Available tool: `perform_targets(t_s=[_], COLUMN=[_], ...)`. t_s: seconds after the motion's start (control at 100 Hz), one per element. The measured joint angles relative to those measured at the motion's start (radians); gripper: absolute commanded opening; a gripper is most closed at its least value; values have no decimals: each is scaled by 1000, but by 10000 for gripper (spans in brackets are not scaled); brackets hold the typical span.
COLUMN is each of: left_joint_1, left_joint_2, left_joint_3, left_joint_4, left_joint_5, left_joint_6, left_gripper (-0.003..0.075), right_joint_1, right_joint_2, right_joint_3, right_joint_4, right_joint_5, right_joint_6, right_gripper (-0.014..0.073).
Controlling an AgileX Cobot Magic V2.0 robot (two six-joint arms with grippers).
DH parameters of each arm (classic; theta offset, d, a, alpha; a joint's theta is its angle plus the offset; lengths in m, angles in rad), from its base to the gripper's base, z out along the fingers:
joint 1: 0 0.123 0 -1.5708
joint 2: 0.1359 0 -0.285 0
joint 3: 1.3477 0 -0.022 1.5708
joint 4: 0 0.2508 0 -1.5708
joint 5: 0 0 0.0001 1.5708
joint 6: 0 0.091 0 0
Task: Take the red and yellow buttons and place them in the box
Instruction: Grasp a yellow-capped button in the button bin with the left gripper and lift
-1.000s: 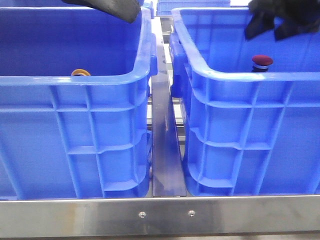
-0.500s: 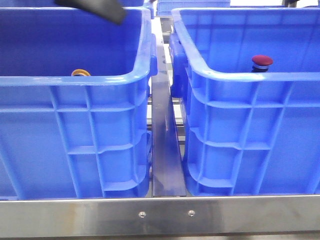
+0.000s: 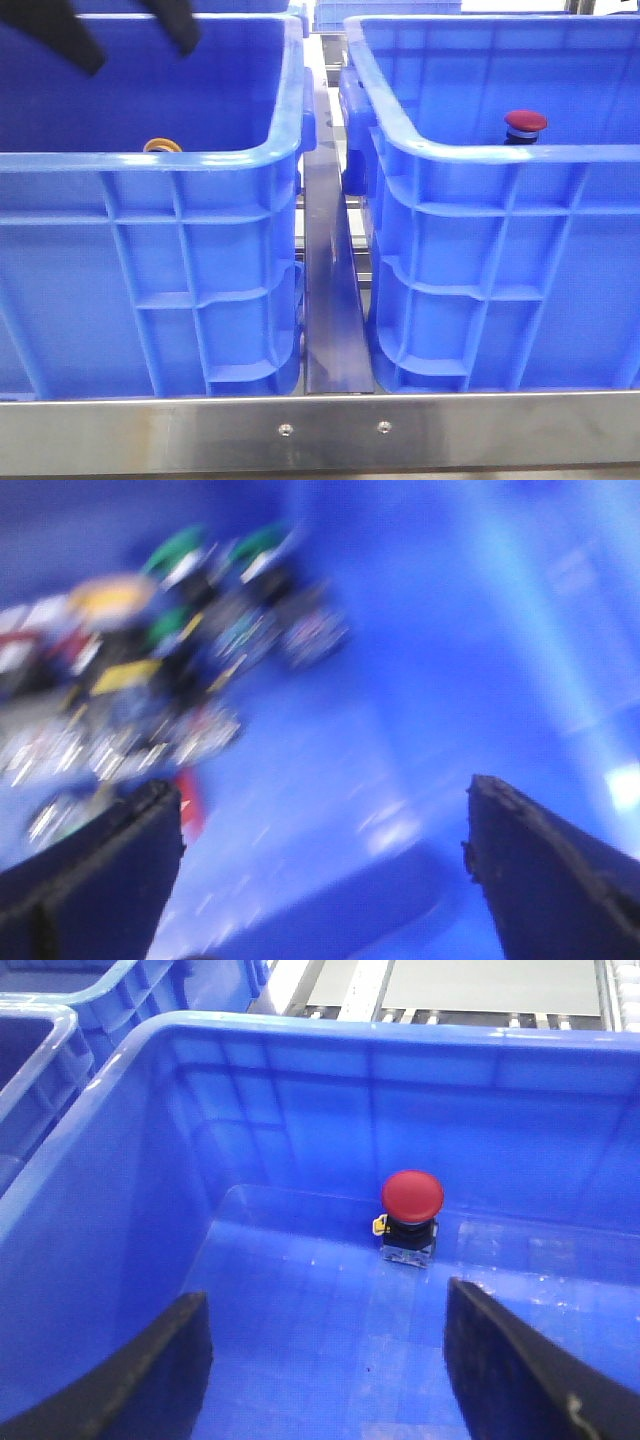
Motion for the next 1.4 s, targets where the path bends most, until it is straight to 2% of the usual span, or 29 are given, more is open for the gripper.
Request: perform_targets(t_s=[0.19, 0.49, 0.8, 1.4], left_joint_1=[0, 0, 40, 65], left_joint_2=[74, 209, 320, 437], left_joint_3=[-36, -133, -228, -231], left_joint_4=[149, 234, 246, 206], left_joint_5=[83, 105, 101, 50], left_joint_6=[-118, -138, -138, -138], left_gripper=[552, 552, 552, 552], right_joint_1=[0, 0, 0, 0], right_joint_2=[0, 0, 0, 46], right_joint_3=[0, 0, 0, 0], right_joint_4=[0, 0, 0, 0], right_joint_5=[2, 2, 2, 12], right_joint_6=[0, 0, 0, 0], right_gripper=[519, 519, 519, 519])
